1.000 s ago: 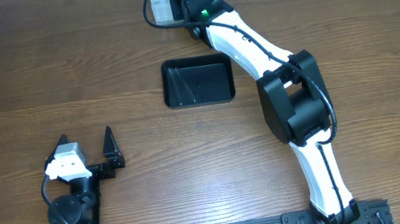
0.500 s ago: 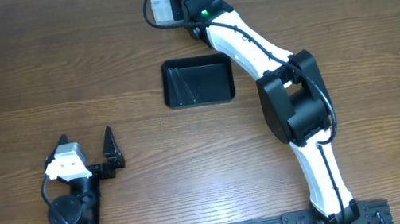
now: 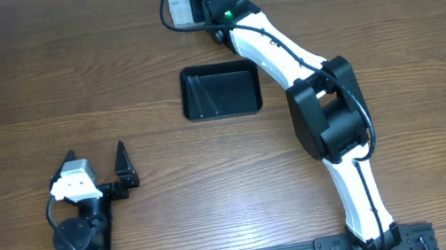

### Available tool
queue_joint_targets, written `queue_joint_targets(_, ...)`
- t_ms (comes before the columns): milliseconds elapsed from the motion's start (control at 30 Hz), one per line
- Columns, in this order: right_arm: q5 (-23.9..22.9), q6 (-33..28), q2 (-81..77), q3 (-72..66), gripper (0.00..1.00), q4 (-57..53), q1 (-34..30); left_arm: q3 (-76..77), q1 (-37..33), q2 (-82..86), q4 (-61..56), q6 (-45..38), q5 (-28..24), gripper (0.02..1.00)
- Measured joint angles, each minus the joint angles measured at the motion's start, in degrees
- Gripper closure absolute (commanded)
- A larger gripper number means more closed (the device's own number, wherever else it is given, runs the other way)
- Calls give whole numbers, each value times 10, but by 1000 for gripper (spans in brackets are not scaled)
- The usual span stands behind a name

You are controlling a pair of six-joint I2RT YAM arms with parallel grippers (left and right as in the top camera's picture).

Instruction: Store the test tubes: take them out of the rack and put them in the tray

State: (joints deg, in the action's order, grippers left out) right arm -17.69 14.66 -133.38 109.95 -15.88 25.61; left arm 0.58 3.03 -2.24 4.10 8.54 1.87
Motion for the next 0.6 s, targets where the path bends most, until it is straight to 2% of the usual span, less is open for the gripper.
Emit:
queue_joint_targets(333, -3, -16, 29, 0, 866, 4, 0, 0, 0, 0, 0, 0, 0, 20)
queue_joint_targets(600, -5, -27, 159, 1, 879, 7, 0, 0, 0, 0, 0, 0, 0, 18)
